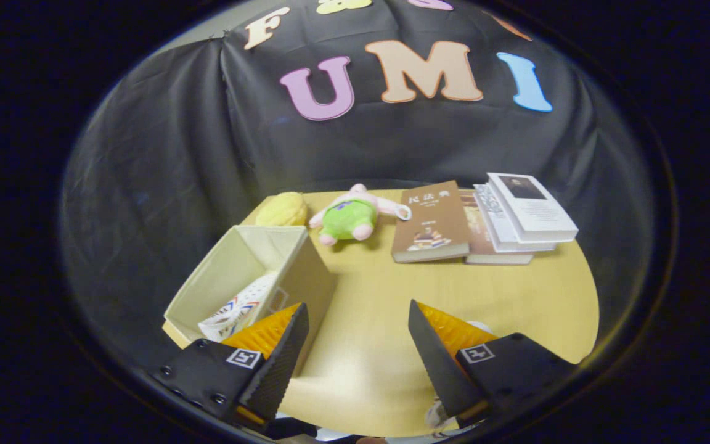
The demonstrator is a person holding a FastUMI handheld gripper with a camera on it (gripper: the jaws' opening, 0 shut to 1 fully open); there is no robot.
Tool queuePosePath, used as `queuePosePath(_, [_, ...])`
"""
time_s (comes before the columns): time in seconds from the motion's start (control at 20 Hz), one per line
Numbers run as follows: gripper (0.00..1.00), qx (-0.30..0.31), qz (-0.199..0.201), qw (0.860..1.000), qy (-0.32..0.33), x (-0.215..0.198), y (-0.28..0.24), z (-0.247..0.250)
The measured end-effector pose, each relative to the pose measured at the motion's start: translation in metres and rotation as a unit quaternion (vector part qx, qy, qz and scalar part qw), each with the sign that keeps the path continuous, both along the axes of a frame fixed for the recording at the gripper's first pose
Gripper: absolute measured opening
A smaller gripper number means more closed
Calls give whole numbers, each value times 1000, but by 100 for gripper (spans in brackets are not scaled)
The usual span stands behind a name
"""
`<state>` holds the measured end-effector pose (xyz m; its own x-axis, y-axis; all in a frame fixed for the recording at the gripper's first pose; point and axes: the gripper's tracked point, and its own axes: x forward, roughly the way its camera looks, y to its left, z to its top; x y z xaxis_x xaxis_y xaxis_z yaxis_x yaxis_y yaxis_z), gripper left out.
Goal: Open the storage box then place both shoes into the box .Put the left shoe in first, then the right shoe, with the right side of both shoes facing outward in a uniform manner.
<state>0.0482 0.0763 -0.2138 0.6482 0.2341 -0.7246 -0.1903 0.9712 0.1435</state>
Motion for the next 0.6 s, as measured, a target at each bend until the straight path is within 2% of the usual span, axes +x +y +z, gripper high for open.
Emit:
queuePosePath(0.3, [100, -29, -42, 999, 15, -15, -83, -20])
queuePosePath(0.6, [100, -69, -55, 995, 48, -45, -147, -64])
